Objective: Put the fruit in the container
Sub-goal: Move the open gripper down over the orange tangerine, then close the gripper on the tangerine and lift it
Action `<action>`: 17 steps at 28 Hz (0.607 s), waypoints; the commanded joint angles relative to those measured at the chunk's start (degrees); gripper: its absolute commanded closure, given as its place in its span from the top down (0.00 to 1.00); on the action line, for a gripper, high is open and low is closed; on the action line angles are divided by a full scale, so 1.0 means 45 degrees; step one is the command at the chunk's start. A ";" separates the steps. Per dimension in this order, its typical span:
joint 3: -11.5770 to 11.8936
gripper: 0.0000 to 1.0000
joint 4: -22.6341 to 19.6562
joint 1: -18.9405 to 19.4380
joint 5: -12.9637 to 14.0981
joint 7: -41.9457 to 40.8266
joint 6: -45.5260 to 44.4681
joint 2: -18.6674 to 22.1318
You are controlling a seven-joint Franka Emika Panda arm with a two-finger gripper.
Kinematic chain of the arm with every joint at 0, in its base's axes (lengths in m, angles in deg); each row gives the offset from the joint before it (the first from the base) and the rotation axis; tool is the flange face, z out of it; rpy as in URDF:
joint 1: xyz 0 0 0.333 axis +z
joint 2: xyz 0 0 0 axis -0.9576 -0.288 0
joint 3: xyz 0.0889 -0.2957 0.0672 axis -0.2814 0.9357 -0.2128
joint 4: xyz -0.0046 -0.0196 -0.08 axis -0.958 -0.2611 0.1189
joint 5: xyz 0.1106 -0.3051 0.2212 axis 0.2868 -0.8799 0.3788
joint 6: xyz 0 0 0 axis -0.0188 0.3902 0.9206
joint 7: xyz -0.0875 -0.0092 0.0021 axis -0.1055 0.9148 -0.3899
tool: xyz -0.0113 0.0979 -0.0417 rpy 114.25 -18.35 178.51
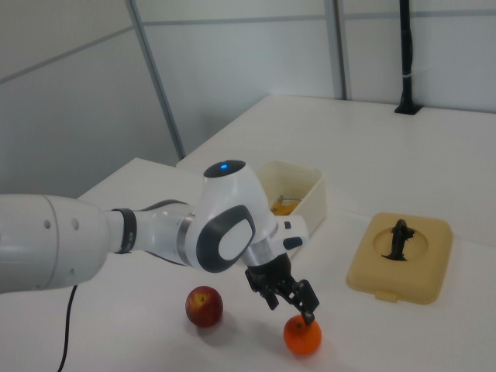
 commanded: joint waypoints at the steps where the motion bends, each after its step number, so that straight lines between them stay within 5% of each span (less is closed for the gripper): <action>1: 0.0303 1.00 -0.0109 0.0112 -0.0889 0.0880 0.0853 -0.0536; 13: 0.0655 1.00 -0.0186 0.0112 -0.1671 0.0940 0.1225 -0.0908; 17: 0.0655 0.86 -0.0245 0.0112 -0.1788 0.0940 0.1225 -0.0908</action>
